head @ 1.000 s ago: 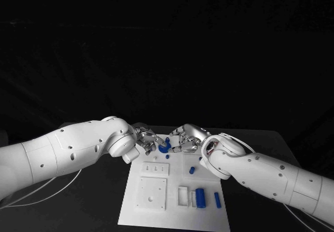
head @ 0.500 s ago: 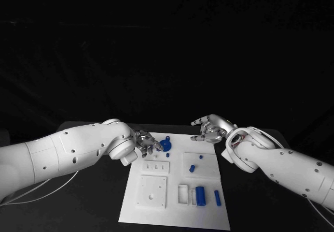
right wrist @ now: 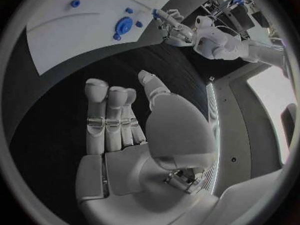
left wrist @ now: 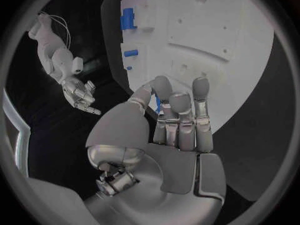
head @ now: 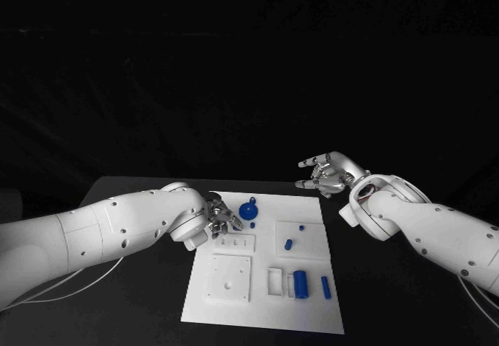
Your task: Assemble the parts on the task board
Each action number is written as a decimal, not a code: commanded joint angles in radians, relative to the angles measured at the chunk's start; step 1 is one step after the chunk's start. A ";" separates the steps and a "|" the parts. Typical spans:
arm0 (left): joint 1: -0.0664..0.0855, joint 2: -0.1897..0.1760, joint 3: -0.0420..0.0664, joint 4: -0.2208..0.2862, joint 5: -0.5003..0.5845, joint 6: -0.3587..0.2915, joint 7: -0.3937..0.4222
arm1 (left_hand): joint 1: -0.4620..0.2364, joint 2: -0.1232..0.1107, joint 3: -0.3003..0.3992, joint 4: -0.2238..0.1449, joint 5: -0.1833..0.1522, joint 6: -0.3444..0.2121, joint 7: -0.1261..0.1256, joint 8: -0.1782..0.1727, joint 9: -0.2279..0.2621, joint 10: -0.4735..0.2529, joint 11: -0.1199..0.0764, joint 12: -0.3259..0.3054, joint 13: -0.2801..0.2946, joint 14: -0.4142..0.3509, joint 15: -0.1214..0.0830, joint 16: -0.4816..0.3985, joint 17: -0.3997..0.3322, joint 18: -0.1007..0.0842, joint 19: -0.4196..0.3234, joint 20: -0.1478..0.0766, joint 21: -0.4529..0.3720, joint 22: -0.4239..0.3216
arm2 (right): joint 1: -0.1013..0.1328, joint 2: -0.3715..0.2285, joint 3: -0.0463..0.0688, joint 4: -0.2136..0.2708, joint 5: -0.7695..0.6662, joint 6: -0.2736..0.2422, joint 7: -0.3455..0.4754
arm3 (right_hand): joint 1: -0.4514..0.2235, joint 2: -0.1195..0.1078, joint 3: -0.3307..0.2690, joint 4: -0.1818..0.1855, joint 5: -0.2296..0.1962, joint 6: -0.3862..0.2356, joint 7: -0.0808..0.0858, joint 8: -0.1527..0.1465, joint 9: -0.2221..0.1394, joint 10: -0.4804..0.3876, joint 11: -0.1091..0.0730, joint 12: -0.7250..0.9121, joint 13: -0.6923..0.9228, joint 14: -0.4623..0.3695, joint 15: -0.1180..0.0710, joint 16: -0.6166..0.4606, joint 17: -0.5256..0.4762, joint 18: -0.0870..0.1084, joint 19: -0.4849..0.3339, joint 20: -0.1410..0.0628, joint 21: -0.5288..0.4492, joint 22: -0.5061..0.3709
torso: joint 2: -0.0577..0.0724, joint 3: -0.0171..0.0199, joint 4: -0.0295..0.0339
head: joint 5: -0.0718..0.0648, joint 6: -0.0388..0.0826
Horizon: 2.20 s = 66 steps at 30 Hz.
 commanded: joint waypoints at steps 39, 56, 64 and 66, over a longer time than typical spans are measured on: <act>-0.049 0.018 0.000 0.011 -0.205 0.031 -0.061 | 0.008 0.011 -0.018 0.044 -0.020 0.169 -0.105 0.006 0.828 0.043 -0.016 0.051 0.006 0.014 -0.006 0.067 0.044 -0.010 0.106 0.005 -0.226 0.276 | -0.001 0.007 0.006 -0.002 0.041 0.013 0.016 | -0.016 -0.003 -0.001 -0.008 0.027 0.000 -0.002 -0.002 -0.002 -0.008 -0.003 -0.004 -0.007 -0.005 -0.003 -0.013 -0.008 0.010 0.024 0.002 -0.017 0.060 | 0.000 -0.0011 -0.0002 | 0.003 -0.029; -0.050 0.015 0.000 0.019 -0.218 0.055 -0.070 | 0.008 0.016 -0.020 0.046 -0.027 0.174 -0.105 0.006 0.830 0.043 -0.014 0.057 0.007 0.014 -0.004 0.072 0.049 -0.008 0.111 0.010 -0.241 0.288 | -0.001 0.010 0.006 -0.005 0.041 0.020 0.014 | -0.017 -0.002 0.001 -0.009 0.034 0.001 -0.002 -0.002 -0.002 -0.009 -0.003 -0.003 -0.009 -0.005 -0.003 -0.013 -0.009 0.010 0.025 0.002 -0.020 0.060 | 0.000 -0.0021 0.0004 | 0.003 -0.034; -0.050 0.014 0.000 0.018 -0.225 0.062 -0.075 | 0.007 0.017 -0.021 0.047 -0.031 0.177 -0.106 0.006 0.832 0.043 -0.014 0.058 0.008 0.014 -0.003 0.074 0.051 -0.007 0.112 0.012 -0.242 0.288 | -0.001 0.011 0.006 -0.007 0.041 0.022 0.015 | -0.018 -0.002 0.001 -0.011 0.036 0.004 -0.002 -0.002 -0.001 -0.009 -0.003 -0.003 -0.009 -0.005 -0.003 -0.013 -0.009 0.009 0.026 0.002 -0.022 0.060 | 0.000 -0.0022 0.0003 | 0.003 -0.036; -0.050 0.014 0.000 0.018 -0.227 0.064 -0.077 | 0.006 0.018 -0.022 0.048 -0.033 0.179 -0.106 0.007 0.832 0.043 -0.013 0.059 0.008 0.015 -0.003 0.075 0.051 -0.006 0.112 0.013 -0.242 0.289 | -0.001 0.011 0.006 -0.007 0.041 0.022 0.014 | -0.018 -0.002 0.001 -0.011 0.036 0.004 -0.002 -0.002 -0.001 -0.009 -0.003 -0.003 -0.009 -0.005 -0.003 -0.013 -0.009 0.009 0.026 0.002 -0.022 0.060 | 0.000 -0.0021 0.0005 | 0.003 -0.036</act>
